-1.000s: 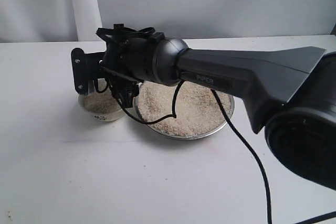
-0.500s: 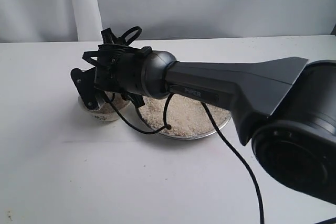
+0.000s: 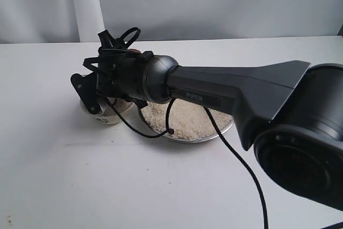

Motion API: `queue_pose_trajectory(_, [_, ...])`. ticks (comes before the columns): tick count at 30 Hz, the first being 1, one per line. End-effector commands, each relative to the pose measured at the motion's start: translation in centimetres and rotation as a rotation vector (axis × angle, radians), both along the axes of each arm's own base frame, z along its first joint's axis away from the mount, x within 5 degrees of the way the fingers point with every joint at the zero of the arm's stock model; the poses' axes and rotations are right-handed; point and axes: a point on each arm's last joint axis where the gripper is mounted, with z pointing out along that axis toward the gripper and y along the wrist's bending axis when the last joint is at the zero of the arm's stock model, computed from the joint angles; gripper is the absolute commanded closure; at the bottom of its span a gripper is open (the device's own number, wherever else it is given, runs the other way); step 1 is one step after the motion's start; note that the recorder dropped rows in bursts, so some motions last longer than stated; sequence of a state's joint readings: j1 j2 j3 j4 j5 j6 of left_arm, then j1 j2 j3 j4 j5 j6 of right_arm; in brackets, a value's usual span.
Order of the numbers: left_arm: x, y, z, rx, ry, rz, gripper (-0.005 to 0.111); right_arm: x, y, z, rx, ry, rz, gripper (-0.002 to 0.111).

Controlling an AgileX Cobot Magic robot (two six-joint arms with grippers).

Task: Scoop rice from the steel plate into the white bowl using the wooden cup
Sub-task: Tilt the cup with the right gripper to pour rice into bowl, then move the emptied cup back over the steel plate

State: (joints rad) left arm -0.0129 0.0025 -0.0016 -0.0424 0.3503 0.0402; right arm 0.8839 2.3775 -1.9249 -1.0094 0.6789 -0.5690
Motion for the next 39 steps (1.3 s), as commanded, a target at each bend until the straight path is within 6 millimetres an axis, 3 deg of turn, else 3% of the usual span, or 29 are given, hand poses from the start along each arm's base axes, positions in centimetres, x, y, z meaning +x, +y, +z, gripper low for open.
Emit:
queue_pose_trajectory(1, [0.0, 0.0, 0.0, -0.003, -0.007, -0.001, 0.107, 0.1, 0.4, 1.0, -0.015, -0.054, 0.046, 0.108])
queue_pose_trajectory(16, [0.0, 0.0, 0.0, -0.003, -0.007, -0.001, 0.107, -0.8, 1.1, 1.4, -0.179, -0.140, 0.130, 0.108])
queue_pose_trajectory(30, [0.0, 0.0, 0.0, -0.003, -0.007, -0.001, 0.107, -0.5, 1.1, 1.9, -0.236, -0.208, 0.156, 0.108])
queue_pose_trajectory(39, [0.0, 0.0, 0.0, -0.003, -0.007, -0.001, 0.107, -1.5, 2.0, 2.0, -0.212, -0.213, 0.167, 0.108])
